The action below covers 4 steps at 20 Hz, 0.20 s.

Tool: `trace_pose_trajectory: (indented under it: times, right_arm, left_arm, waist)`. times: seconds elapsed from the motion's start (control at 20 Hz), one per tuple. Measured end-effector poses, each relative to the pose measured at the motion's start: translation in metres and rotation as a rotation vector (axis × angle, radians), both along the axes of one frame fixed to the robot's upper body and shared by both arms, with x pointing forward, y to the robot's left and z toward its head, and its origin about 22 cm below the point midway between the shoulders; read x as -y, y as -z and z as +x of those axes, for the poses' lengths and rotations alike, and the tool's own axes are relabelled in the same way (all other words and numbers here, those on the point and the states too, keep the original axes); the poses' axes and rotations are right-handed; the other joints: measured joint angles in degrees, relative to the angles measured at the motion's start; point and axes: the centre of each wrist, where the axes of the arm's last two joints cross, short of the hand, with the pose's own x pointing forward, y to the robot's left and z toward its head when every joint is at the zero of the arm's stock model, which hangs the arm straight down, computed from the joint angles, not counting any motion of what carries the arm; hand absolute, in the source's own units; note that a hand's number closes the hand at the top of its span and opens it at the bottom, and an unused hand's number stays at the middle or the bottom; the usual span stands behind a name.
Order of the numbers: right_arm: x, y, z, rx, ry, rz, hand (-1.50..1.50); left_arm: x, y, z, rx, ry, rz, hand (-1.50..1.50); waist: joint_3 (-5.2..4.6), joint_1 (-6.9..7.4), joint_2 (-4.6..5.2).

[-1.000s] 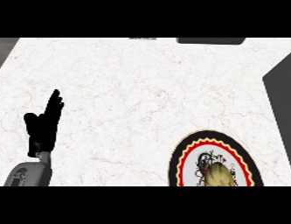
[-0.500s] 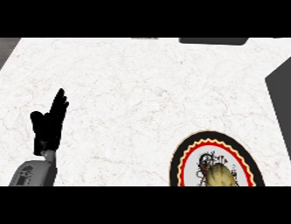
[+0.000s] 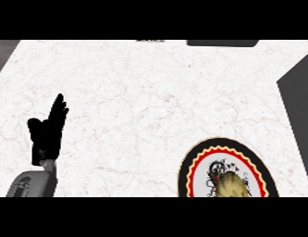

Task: Pick the tomato from the plate and place it in the cardboard box

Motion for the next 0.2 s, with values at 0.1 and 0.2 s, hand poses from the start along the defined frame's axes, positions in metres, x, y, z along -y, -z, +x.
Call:
trace_pose_trajectory:
  times: [0.1,0.2]
  right_arm:
    - [0.006,-0.001,-0.001,-0.008,0.024,0.085,-1.50]
    - [0.017,-0.007,-0.005,-0.017,0.058,0.148,-1.50]
  left_arm:
    - [-0.002,0.002,-0.002,-0.007,0.002,-0.005,0.00]
    - [-0.001,0.000,0.000,-0.004,-0.001,-0.002,0.00]
  waist:
    - [0.01,-0.11,0.01]
    - [0.04,-0.20,0.05]
